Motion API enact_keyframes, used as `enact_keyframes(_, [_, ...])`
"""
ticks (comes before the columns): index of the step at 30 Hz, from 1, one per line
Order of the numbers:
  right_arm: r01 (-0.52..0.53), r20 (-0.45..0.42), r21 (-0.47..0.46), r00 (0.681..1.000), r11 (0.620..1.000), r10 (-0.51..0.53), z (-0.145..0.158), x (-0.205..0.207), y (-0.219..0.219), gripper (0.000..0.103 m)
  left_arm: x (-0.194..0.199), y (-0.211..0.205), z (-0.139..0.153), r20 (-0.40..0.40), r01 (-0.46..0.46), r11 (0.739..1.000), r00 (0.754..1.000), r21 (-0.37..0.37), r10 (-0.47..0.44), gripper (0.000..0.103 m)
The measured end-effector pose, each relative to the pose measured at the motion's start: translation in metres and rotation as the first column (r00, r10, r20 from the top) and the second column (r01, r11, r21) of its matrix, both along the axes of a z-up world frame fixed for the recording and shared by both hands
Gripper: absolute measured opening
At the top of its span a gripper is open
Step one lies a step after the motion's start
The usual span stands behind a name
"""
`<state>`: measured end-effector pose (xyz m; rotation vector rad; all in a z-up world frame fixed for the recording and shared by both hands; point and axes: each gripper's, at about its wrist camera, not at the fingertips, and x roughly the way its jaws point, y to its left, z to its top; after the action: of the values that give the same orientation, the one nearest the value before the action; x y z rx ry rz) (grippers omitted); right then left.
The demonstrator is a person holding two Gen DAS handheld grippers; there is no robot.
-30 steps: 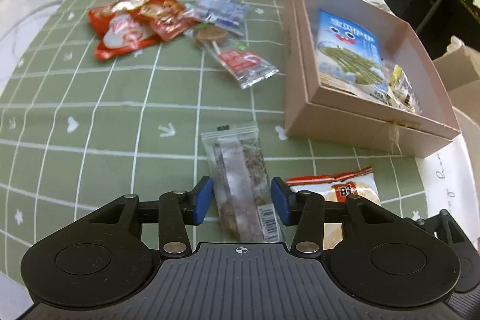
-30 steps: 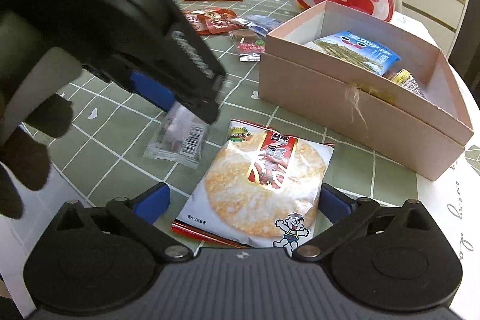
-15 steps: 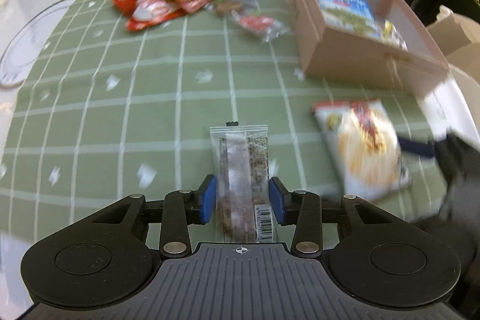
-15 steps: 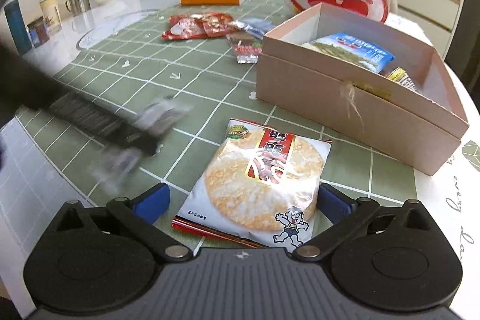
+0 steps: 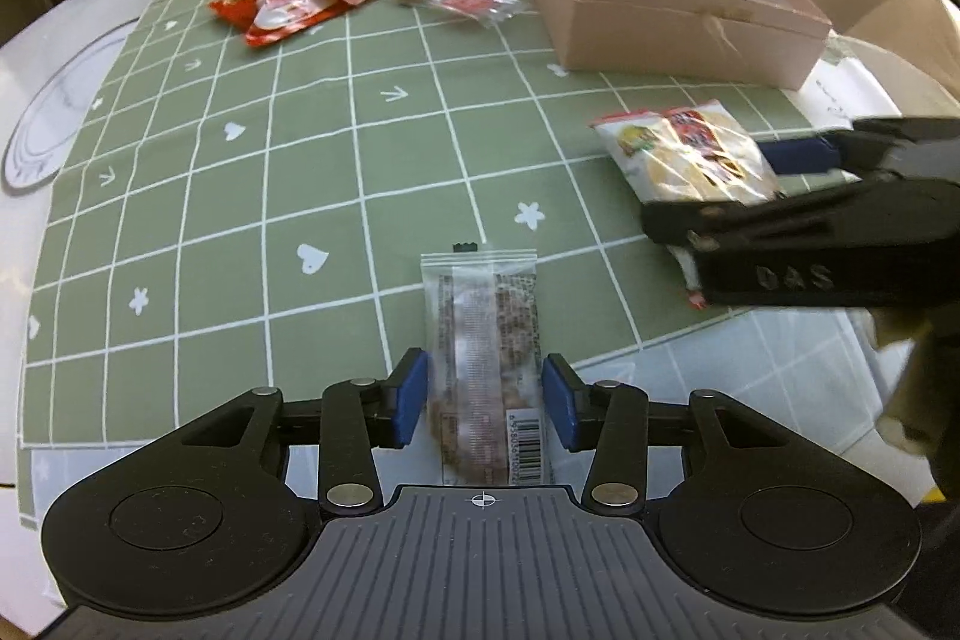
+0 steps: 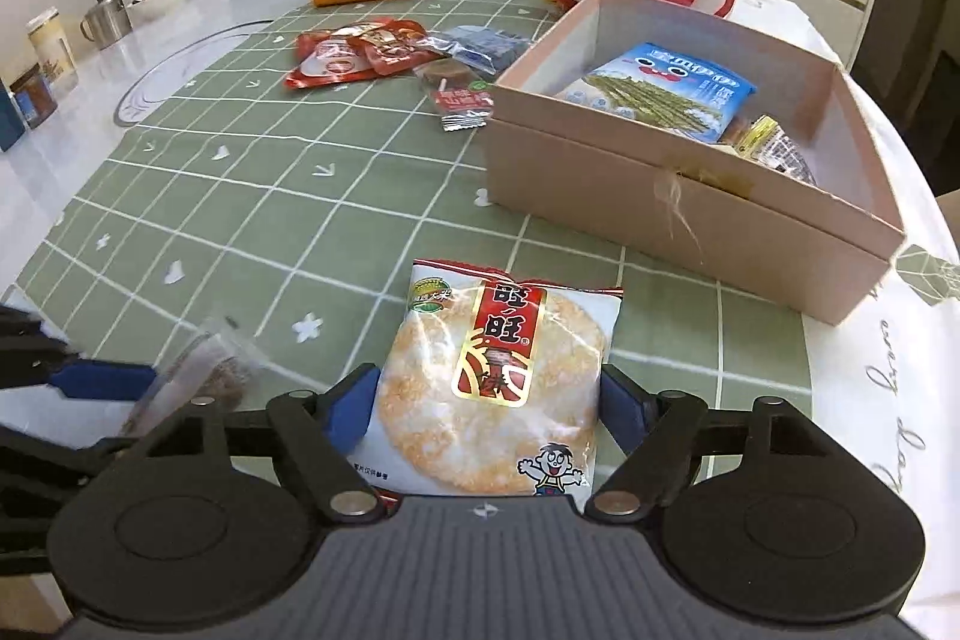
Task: Organize snacks
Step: 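Carry both packets over the pink box and open both grippers to drop them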
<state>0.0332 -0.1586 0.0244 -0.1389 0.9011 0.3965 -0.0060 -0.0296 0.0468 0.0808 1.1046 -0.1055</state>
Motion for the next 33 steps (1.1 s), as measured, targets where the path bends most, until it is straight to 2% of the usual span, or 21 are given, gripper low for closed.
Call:
enact_keyframes(3, [0.010, 0.009, -0.007, 1.000, 1.000, -0.010, 0.008, -0.014, -0.003, 0.078, -0.002, 0.002, 0.000, 0.008, 0.008, 1.000, 1.000, -0.014, -0.008, 0.043])
enact_keyframes(5, [0.019, 0.011, -0.016, 1.000, 1.000, -0.019, 0.014, -0.021, -0.006, 0.078, -0.004, 0.003, 0.001, 0.004, 0.032, 0.998, 0.999, -0.054, -0.032, 0.039])
enact_keyframes(9, [0.053, 0.000, -0.031, 0.999, 0.998, -0.053, 0.024, -0.034, -0.020, 0.078, -0.009, -0.006, 0.002, -0.005, 0.114, 0.984, 0.993, -0.138, -0.116, 0.038])
enact_keyframes(13, [0.093, 0.008, -0.026, 0.996, 0.995, -0.093, 0.039, -0.036, -0.040, 0.078, -0.006, -0.020, 0.015, 0.039, 0.166, 0.967, 0.986, -0.193, -0.161, 0.038])
enact_keyframes(15, [0.110, 0.051, -0.015, 0.993, 0.994, -0.109, 0.061, -0.032, -0.051, 0.078, 0.006, -0.025, 0.034, 0.077, 0.182, 0.946, 0.983, -0.268, -0.167, 0.038])
enact_keyframes(17, [0.114, 0.113, -0.013, 0.987, 0.993, -0.111, 0.089, -0.021, -0.060, 0.078, 0.024, -0.032, 0.059, 0.140, 0.203, 0.930, 0.976, -0.306, -0.167, 0.038])
enact_keyframes(20, [0.113, 0.206, -0.009, 0.972, 0.994, -0.109, 0.138, 0.010, -0.075, 0.078, 0.063, -0.045, 0.104, 0.263, 0.227, 0.920, 0.954, -0.318, -0.145, 0.038])
enact_keyframes(22, [0.114, 0.234, -0.005, 0.966, 0.994, -0.109, 0.167, 0.039, -0.083, 0.078, 0.093, -0.053, 0.124, 0.314, 0.215, 0.916, 0.944, -0.339, -0.105, 0.038])
enact_keyframes(24, [0.108, 0.235, -0.005, 0.967, 0.994, -0.104, 0.183, 0.072, -0.088, 0.078, 0.125, -0.063, 0.133, 0.332, 0.210, 0.911, 0.939, -0.355, -0.087, 0.039])
enact_keyframes(27, [0.135, 0.213, -0.025, 0.969, 0.991, -0.127, 0.185, 0.126, -0.094, 0.078, 0.177, -0.077, 0.113, 0.271, 0.170, 0.886, 0.961, -0.431, -0.052, 0.039])
enact_keyframes(29, [0.131, 0.156, -0.012, 0.980, 0.991, -0.128, 0.172, 0.159, -0.099, 0.078, 0.210, -0.086, 0.079, 0.174, 0.125, 0.876, 0.984, -0.466, -0.048, 0.040])
enact_keyframes(31, [0.126, 0.095, 0.004, 0.988, 0.992, -0.126, 0.152, 0.185, -0.103, 0.078, 0.230, -0.093, 0.048, 0.113, 0.089, 0.899, 0.993, -0.430, -0.045, 0.042])
enact_keyframes(33, [0.102, 0.026, 0.041, 0.994, 0.994, -0.103, 0.124, 0.210, -0.105, 0.078, 0.233, -0.096, 0.029, 0.092, 0.043, 0.922, 0.996, -0.384, -0.008, 0.041])
